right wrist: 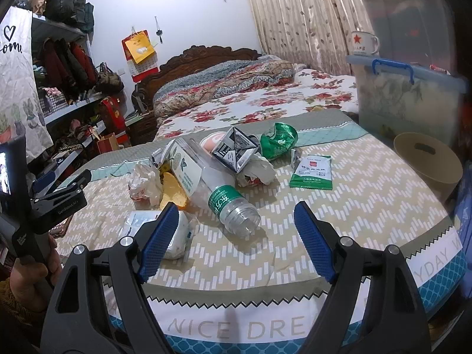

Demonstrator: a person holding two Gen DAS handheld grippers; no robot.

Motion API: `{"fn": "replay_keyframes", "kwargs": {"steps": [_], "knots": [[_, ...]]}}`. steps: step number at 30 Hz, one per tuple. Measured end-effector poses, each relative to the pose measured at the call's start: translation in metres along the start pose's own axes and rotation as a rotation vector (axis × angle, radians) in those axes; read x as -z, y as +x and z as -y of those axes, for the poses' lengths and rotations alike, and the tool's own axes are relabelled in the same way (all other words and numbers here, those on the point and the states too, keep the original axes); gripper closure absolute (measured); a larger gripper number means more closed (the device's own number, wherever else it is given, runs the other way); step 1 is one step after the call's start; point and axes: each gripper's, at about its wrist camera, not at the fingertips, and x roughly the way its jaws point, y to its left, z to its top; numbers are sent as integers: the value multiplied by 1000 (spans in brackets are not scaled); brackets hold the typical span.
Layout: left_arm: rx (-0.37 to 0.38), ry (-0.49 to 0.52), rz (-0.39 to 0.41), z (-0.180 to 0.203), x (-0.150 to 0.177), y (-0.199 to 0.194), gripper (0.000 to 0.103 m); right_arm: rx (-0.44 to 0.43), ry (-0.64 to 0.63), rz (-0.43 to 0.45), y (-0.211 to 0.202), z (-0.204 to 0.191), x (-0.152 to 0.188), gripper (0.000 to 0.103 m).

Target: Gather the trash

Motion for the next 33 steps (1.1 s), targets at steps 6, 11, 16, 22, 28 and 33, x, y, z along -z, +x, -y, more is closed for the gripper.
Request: {"fn": "replay_keyframes", "kwargs": {"steps": [6, 11, 16, 22, 28, 33], "knots": [[1, 1, -6, 0, 3, 2, 9, 0, 0, -1, 0, 0, 0, 22], [1, 4, -15, 0, 5, 4, 9, 0, 0, 0, 0, 0, 0, 23], [1, 5, -17, 1, 7, 5, 9, 0, 2, -3, 0, 1, 1, 22], [2, 9, -26, 2, 10, 7, 9, 0, 2, -3, 0, 1, 1, 22], [3, 12, -28, 3, 10, 8, 9, 0, 2, -8, 1, 3, 3, 23], [7, 19, -35, 5, 14, 10, 9, 0, -3, -11, 2, 4, 6, 23]]}}
